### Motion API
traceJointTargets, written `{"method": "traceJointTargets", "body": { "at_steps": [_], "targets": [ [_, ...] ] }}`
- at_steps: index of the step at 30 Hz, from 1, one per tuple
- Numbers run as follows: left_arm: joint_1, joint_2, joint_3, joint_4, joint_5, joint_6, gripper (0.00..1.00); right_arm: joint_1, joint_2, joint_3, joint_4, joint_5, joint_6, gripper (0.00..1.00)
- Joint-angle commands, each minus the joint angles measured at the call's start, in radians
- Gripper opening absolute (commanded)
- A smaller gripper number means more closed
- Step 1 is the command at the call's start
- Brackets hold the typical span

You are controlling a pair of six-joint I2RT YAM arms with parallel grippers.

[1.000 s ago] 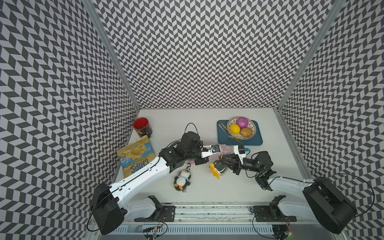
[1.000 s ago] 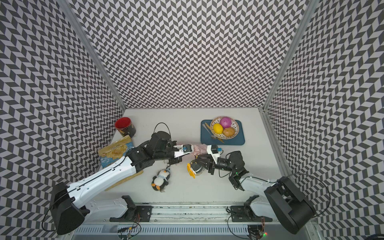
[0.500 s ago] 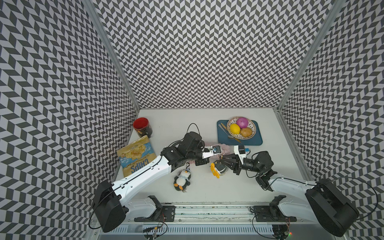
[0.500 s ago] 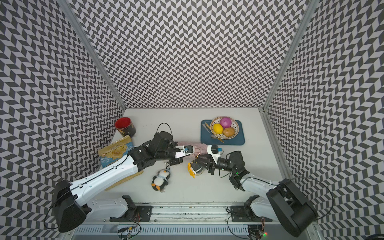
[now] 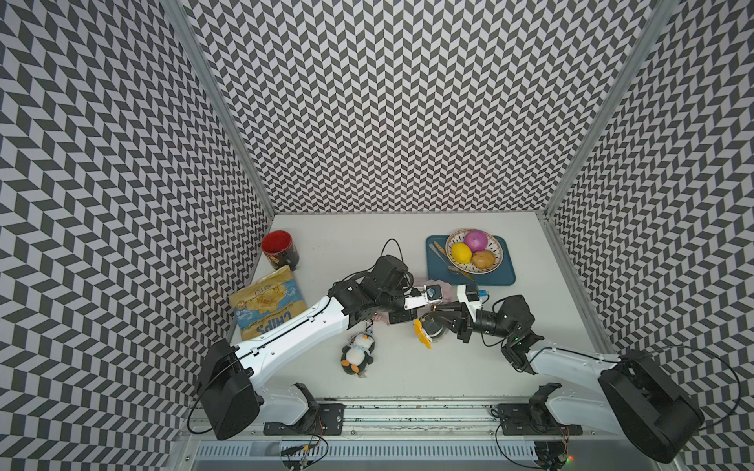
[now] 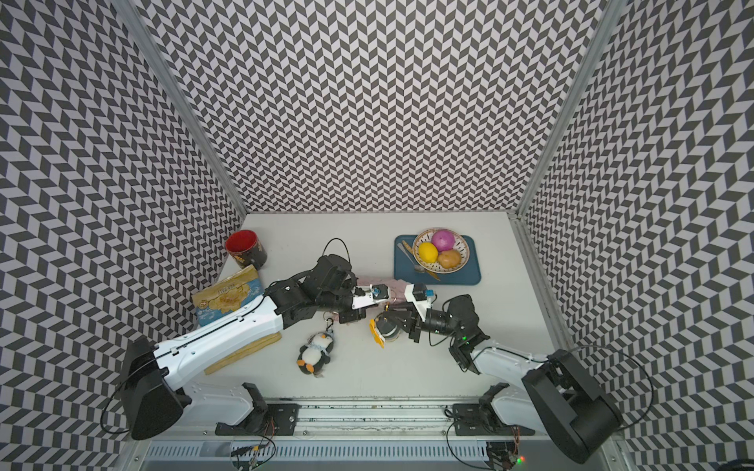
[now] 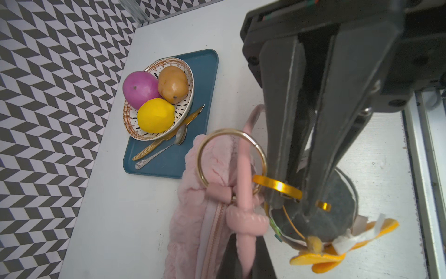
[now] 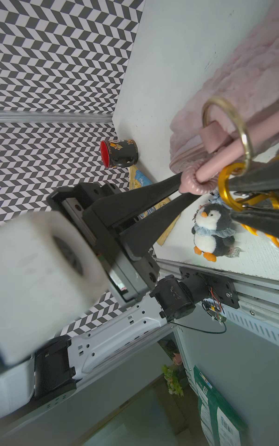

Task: Remove the decoration from the bag
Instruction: Remove the decoration item from the bag.

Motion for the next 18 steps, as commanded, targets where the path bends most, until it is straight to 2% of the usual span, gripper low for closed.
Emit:
{"method": "traceJointTargets", "body": {
  "at_steps": [1,6,18],
  "targets": [
    [-0.008,-0.001,0.030,-0.015,-0.027,-0.010,0.00,-0.008,-0.020,-0.005,0.092,0.002,0.022,0.15],
    [-0.016,-0.003,0.043,-0.015,0.027,-0.012,0.00,-0.008,0.018,-0.003,0.139,-0.003,0.066,0.15],
    [-0.048,-0.009,0.020,-0.023,0.011,0.027,0.00,-0.014,0.060,0.004,0.165,0.005,0.107,0.14]
  ]
}}
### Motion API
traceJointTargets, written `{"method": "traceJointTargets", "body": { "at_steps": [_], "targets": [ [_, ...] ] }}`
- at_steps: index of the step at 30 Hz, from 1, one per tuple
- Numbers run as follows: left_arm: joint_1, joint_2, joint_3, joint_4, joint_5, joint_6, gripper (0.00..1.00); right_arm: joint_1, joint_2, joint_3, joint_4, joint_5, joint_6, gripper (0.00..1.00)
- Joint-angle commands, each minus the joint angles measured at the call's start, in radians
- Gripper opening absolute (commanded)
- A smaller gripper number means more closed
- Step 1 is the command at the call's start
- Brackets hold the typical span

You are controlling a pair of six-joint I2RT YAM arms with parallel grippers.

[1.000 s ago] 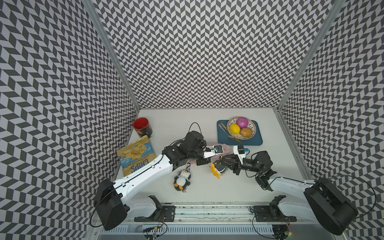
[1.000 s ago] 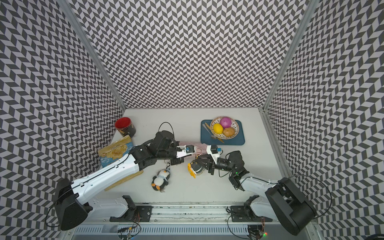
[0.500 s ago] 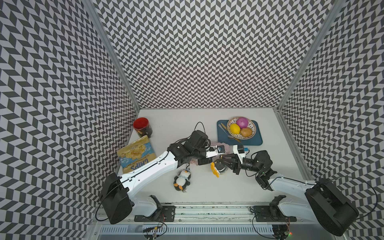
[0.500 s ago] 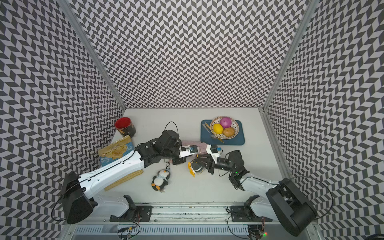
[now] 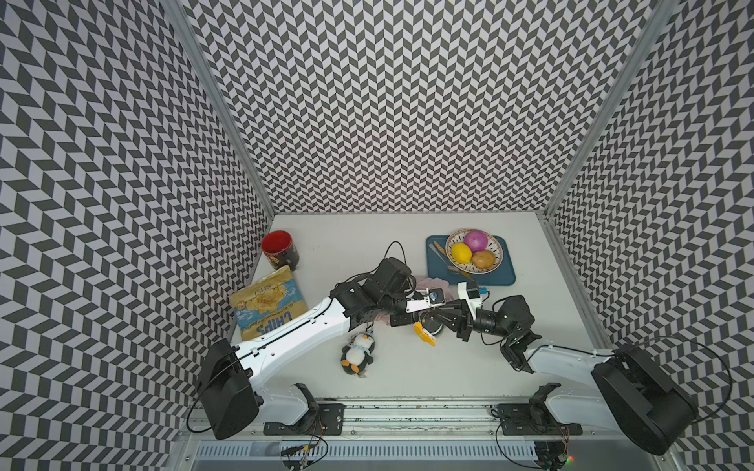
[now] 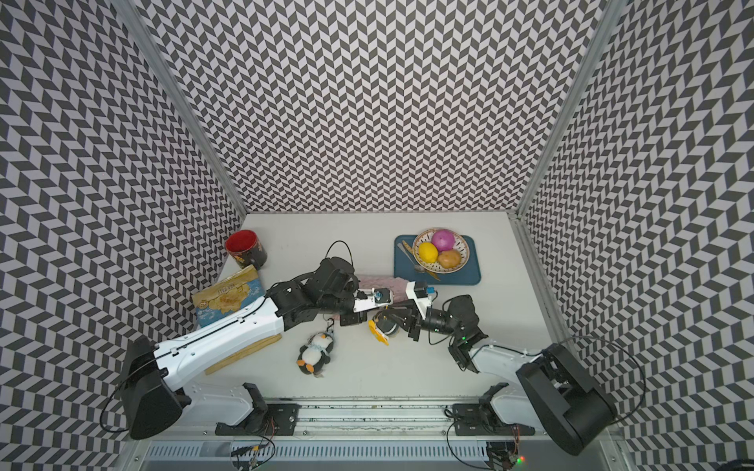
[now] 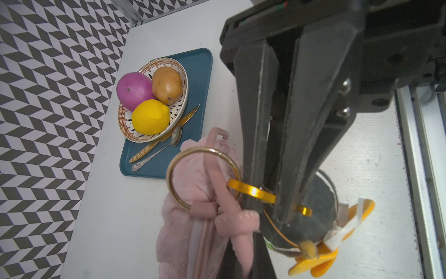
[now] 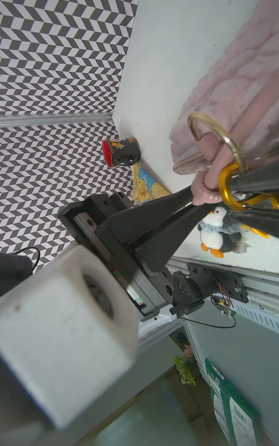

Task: Remove the decoration from the bag
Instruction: Remove the decoration item from the bag.

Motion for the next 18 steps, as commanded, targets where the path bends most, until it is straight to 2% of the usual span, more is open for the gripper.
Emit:
{"method": "traceJointTargets", "body": {
  "at_steps": [1,18],
  "targets": [
    [-0.020,-0.002,0.017,-0.015,0.011,0.018,0.00,-0.009,0.014,0.006,0.085,0.008,0.027,0.14],
    [-0.036,0.028,-0.049,0.030,-0.005,0.019,0.00,-0.057,0.076,-0.022,0.241,-0.037,0.123,0.14]
  ]
}}
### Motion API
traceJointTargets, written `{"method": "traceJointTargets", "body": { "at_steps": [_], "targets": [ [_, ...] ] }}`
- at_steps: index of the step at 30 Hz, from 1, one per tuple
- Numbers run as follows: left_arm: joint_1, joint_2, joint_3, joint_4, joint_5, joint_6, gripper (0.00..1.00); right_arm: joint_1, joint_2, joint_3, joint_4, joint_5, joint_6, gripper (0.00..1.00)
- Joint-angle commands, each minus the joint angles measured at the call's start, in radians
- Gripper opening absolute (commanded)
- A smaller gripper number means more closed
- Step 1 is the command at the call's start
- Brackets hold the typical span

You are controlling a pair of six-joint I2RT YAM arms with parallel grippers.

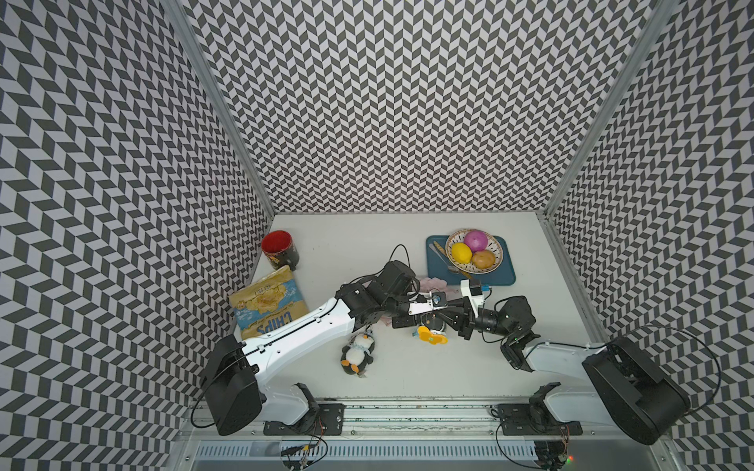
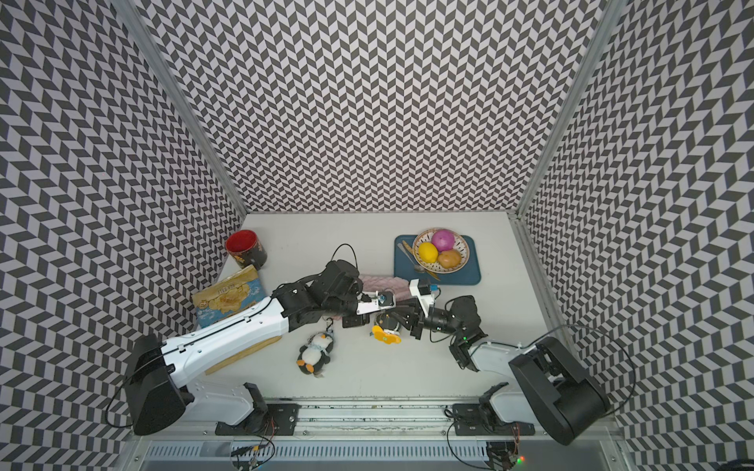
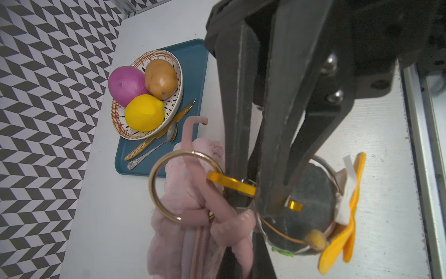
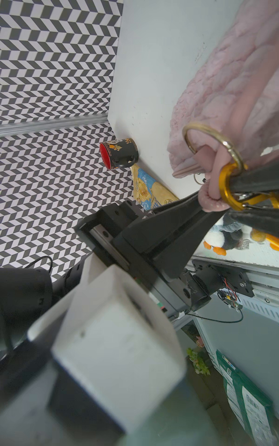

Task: Remove the decoration from the bag
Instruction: Remove the decoration item from the bag.

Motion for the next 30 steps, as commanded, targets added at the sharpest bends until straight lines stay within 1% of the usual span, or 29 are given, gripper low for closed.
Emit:
{"method": "traceJointTargets", "body": {
  "at_steps": [1,8,15,17,20,23,27,30],
  "targets": [
    [-0.017,0.004,-0.033,0.012,0.019,0.021,0.00,-0.014,0.027,-0.003,0.153,-0.011,0.041,0.14],
    [-0.041,0.039,-0.025,0.044,-0.016,0.023,0.00,-0.015,0.077,-0.002,0.240,-0.024,0.100,0.14],
    [-0.046,0.021,-0.070,0.110,-0.015,0.029,0.00,-0.017,0.070,0.001,0.236,-0.028,0.097,0.13],
    [-0.041,0.011,-0.079,0.131,0.002,0.028,0.00,-0.017,0.070,-0.003,0.261,-0.039,0.107,0.13],
    [-0.028,0.005,-0.067,0.143,0.062,0.023,0.00,-0.015,0.063,-0.017,0.302,-0.043,0.099,0.13],
    [-0.010,0.020,-0.022,0.110,0.125,0.008,0.00,-0.010,0.027,-0.019,0.226,-0.034,0.024,0.13],
    [-0.009,0.044,0.025,0.058,0.148,0.011,0.00,-0.002,-0.013,-0.009,0.090,-0.007,-0.074,0.13],
    [-0.010,0.046,0.030,0.040,0.149,0.011,0.00,-0.003,-0.024,-0.013,0.069,0.017,-0.090,0.13]
  ]
}}
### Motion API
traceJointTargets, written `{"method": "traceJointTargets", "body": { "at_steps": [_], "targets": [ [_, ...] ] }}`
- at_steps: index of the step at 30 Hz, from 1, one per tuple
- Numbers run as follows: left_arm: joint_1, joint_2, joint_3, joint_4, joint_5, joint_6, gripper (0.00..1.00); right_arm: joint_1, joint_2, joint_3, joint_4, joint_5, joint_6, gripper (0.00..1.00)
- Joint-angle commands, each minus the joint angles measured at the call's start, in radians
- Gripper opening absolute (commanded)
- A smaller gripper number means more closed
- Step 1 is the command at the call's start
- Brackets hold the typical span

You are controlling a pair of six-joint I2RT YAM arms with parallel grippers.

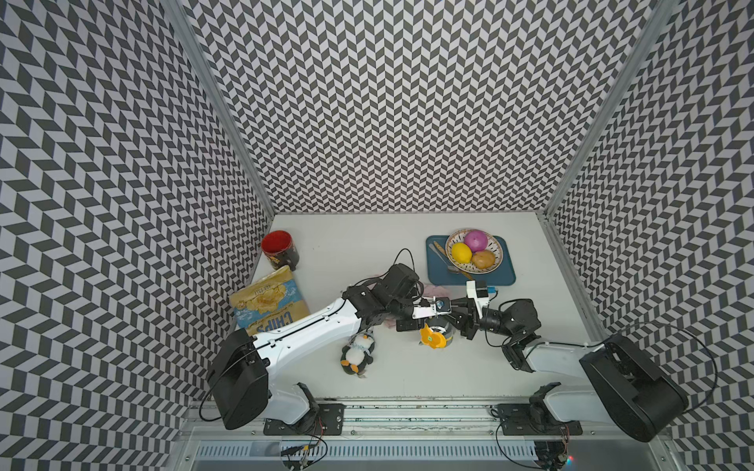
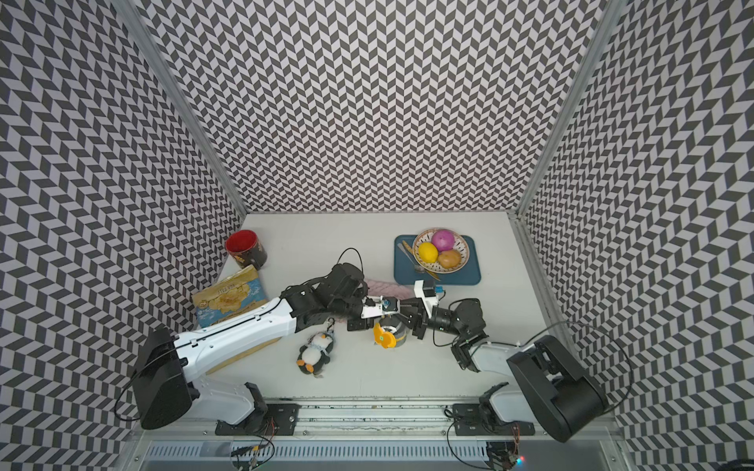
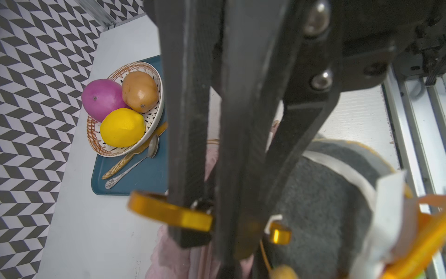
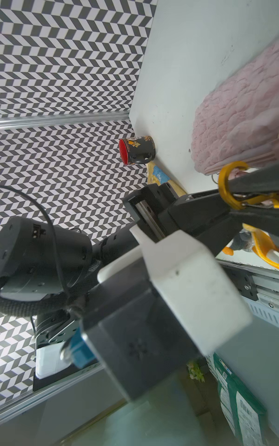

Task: Remove the decoration from the bag
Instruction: Remove the decoration item from the bag.

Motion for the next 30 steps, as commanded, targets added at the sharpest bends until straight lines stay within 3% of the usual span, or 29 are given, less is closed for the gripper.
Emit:
{"method": "traceJointTargets", "body": {
  "at_steps": [1,4,12,18,24,30],
  "targets": [
    [-0.004,-0.004,0.033,-0.004,0.056,-0.003,0.00,0.005,-0.016,-0.002,-0.029,0.037,-0.056,0.13],
    [0.012,-0.009,0.018,0.012,-0.009,-0.054,0.00,0.005,-0.029,-0.009,-0.034,0.036,-0.050,0.15],
    [0.087,-0.036,0.021,0.090,-0.016,-0.107,0.00,0.008,-0.072,-0.019,-0.140,0.041,-0.097,0.22],
    [0.089,-0.005,0.041,0.097,-0.012,-0.146,0.00,0.037,-0.079,0.008,-0.305,0.082,-0.199,0.26],
    [0.089,-0.022,0.042,0.164,-0.005,-0.286,0.00,0.074,-0.068,0.034,-0.388,0.141,-0.259,0.26],
    [0.047,0.017,0.078,0.116,-0.022,-0.395,0.00,0.108,-0.059,0.048,-0.437,0.204,-0.306,0.27]
  ]
}}
